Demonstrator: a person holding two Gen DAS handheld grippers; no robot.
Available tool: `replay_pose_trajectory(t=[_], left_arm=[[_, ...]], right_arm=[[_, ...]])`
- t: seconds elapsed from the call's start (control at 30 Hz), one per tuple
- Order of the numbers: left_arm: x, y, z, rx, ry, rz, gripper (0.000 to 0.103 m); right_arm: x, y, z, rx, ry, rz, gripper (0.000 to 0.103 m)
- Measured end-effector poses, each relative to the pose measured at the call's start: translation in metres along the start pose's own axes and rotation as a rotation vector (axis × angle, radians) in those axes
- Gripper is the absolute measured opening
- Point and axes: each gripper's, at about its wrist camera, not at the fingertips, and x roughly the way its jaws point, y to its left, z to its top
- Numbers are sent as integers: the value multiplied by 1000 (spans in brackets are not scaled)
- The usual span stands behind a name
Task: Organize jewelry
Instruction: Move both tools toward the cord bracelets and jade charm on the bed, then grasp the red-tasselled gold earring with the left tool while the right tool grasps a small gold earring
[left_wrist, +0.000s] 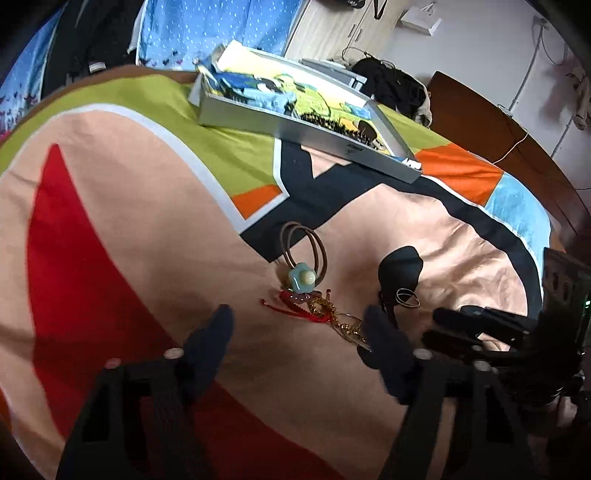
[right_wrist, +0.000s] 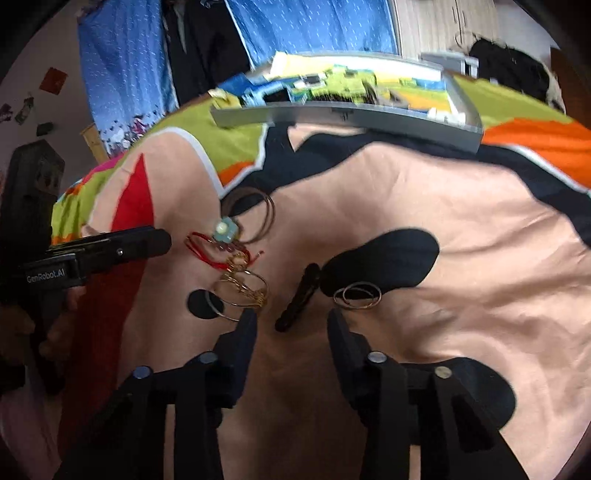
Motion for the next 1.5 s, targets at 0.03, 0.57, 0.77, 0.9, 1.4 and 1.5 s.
replay_pose_trajectory(t=[0.03,0.57,0.77,0.9,1.4,1.5], left_arm=[[4,1,1,-7,7,-9,54],[37,15,6,-57,106,33,13],[26,10,3,-41,85,48,2],[15,8,-3,-73,92,42,1],[-62,-30,-48,-62,76,64,1],[-78,-33,-56,-91,55,71,1]], right_arm=[[5,-2,0,15,17,1,35],[46,-15,8,118,65,-17,25],[40,-26,3,163,40,16,7],[30,-27,1,165,23,36,7],[-21,-6,-10,142,-42,72,7],[-31,2,-13,131,-56,84,7]])
